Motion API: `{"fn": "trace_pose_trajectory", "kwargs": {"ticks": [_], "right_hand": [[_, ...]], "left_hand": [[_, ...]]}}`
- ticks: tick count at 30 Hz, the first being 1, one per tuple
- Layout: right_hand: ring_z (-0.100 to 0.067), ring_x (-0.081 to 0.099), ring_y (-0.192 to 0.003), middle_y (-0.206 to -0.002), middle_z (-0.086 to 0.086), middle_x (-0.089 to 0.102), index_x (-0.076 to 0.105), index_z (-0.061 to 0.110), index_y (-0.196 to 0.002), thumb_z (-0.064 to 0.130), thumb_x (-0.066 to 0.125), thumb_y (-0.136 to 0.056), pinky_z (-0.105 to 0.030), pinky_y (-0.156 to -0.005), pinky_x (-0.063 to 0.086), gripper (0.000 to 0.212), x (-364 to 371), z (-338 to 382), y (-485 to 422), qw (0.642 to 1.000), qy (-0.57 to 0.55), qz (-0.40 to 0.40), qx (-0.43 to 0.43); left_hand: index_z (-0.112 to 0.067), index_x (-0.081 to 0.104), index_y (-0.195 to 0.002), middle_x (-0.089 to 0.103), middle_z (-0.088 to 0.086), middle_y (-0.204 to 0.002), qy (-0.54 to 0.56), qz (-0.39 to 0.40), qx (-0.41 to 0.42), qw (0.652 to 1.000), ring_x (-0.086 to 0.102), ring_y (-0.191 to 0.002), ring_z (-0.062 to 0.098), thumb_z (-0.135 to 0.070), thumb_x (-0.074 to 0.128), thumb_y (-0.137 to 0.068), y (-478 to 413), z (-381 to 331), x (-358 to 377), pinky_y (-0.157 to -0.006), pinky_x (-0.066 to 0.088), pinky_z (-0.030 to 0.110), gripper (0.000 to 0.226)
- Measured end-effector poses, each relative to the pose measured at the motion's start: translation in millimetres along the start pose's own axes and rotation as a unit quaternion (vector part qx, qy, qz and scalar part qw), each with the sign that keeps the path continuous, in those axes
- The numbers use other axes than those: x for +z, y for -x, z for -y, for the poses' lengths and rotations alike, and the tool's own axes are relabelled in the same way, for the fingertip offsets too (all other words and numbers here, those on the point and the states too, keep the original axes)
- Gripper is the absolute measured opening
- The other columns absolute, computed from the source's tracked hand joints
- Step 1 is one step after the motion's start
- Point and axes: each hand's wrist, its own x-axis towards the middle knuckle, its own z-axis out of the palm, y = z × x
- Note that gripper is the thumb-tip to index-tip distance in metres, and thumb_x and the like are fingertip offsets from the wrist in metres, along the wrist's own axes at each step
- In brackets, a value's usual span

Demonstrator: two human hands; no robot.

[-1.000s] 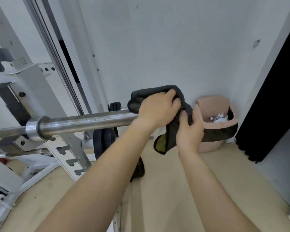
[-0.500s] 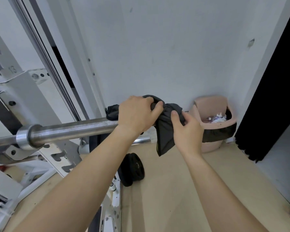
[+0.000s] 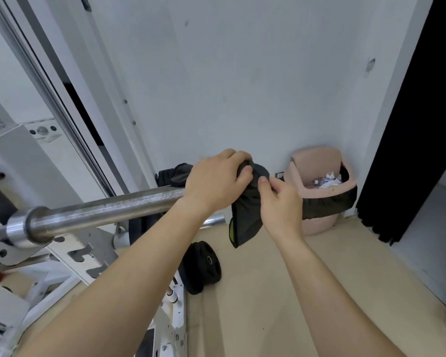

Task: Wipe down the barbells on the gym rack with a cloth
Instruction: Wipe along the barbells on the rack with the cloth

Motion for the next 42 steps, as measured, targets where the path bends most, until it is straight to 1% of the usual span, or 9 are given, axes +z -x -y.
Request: {"fn": "trace_pose_trajectory", "kwargs": {"ticks": [4, 6, 10, 14, 17, 20, 26, 36, 42], "right_hand": [[-0.011, 0.035, -0.059, -0.057, -0.011, 0.044, 0.050, 0.008, -0.068, 0.024, 0.053, -0.098, -0.028, -0.055, 0.029, 0.034, 5.0, -0.1, -3.2, 0.997, -0.073, -0.009, -0.028], [-0.007, 0.033, -0.056, -0.052, 0.000, 0.040, 0.046, 0.010, -0.065, 0.020, 0.051, -0.099, -0.026, -0.054, 0.027, 0.036, 13.7, 1.2, -5.9, 0.994, -0.099, -0.034, -0.013], [-0.010, 0.030, -0.048, -0.046, 0.004, 0.031, 0.034, 0.013, -0.057, 0.019, 0.046, -0.099, -0.028, -0.048, 0.022, 0.044, 10.1, 1.1, -7.7, 0.999, 0.013, -0.044, -0.004], [-0.009, 0.039, -0.050, -0.045, 0.006, 0.040, 0.044, 0.019, -0.057, 0.022, 0.054, -0.098, -0.018, -0.049, 0.029, 0.042, 8.0, 6.5, 2.6, 0.994, 0.059, -0.084, -0.042], [-0.002, 0.059, -0.086, -0.086, 0.019, 0.066, 0.075, 0.010, -0.096, 0.013, 0.057, -0.098, -0.001, -0.080, 0.037, 0.018, 24.1, 10.4, 11.0, 0.979, 0.076, -0.131, -0.139], [-0.024, 0.063, -0.113, -0.111, -0.008, 0.072, 0.073, 0.004, -0.111, 0.013, 0.054, -0.100, -0.033, -0.107, 0.043, 0.024, 44.0, 11.4, -2.2, 0.938, 0.192, -0.109, -0.268], [-0.028, 0.060, -0.071, -0.076, -0.006, 0.065, 0.066, 0.011, -0.086, 0.019, 0.044, -0.100, -0.040, -0.073, 0.046, 0.027, 140.6, 59.0, 22.1, 0.843, 0.337, 0.018, -0.419], [-0.028, 0.057, -0.067, -0.077, -0.007, 0.062, 0.060, 0.012, -0.087, 0.020, 0.042, -0.100, -0.035, -0.060, 0.035, 0.023, 267.2, 134.5, 97.9, 0.905, 0.243, 0.091, -0.337], [-0.029, 0.061, -0.063, -0.081, -0.006, 0.063, 0.054, 0.014, -0.091, 0.023, 0.041, -0.101, -0.034, -0.051, 0.035, 0.018, 284.8, 143.1, 99.1, 0.851, 0.317, 0.142, -0.393]], "left_hand": [[-0.033, 0.059, -0.116, 0.065, -0.008, -0.111, -0.005, 0.020, -0.038, 0.999, 0.063, -0.092, 0.022, -0.045, 0.031, -0.097, -5.8, 1.5, 1.6, -0.078, 0.052, 0.041, 0.036], [-0.031, 0.059, -0.117, 0.069, -0.008, -0.105, -0.029, -0.003, -0.022, 0.999, 0.065, -0.087, 0.023, -0.045, 0.032, -0.098, 0.6, 2.7, 3.3, -0.071, 0.052, 0.040, 0.036], [-0.030, 0.058, -0.122, 0.071, -0.008, -0.102, -0.061, -0.032, 0.034, 0.997, 0.066, -0.082, 0.021, -0.046, 0.033, -0.097, 12.9, 0.3, 2.1, -0.063, 0.053, 0.039, 0.038], [-0.029, 0.062, -0.110, 0.070, -0.003, -0.082, -0.048, 0.006, -0.062, 0.997, 0.063, -0.073, 0.024, -0.047, 0.032, -0.099, 2.0, -0.7, -5.3, -0.064, 0.052, 0.037, 0.037], [-0.024, 0.061, -0.098, 0.065, -0.003, -0.072, -0.054, -0.001, -0.070, 0.996, 0.058, -0.065, 0.023, -0.044, 0.031, -0.100, 14.4, 14.9, -14.1, -0.057, 0.048, 0.035, 0.037], [-0.021, 0.052, -0.084, 0.052, -0.004, -0.061, -0.068, -0.023, -0.072, 0.995, 0.049, -0.056, 0.021, -0.039, 0.031, -0.100, 42.0, 51.4, -29.3, -0.047, 0.032, 0.032, 0.032], [-0.019, 0.045, -0.078, 0.049, -0.003, -0.060, -0.158, -0.041, -0.113, 0.980, 0.051, -0.056, 0.026, -0.036, 0.033, -0.100, 104.8, 133.9, -74.8, -0.046, 0.034, 0.033, 0.030], [-0.011, 0.053, -0.099, 0.063, 0.008, -0.091, -0.291, -0.040, -0.134, 0.946, 0.060, -0.083, 0.032, -0.022, 0.050, -0.098, 159.8, 234.3, -160.5, -0.051, 0.039, 0.038, 0.012], [-0.012, 0.059, -0.108, 0.065, 0.004, -0.103, -0.201, -0.098, -0.190, 0.956, 0.061, -0.096, 0.026, -0.010, 0.062, -0.086, 207.4, 223.0, -128.2, -0.062, 0.047, 0.033, 0.022]]}}
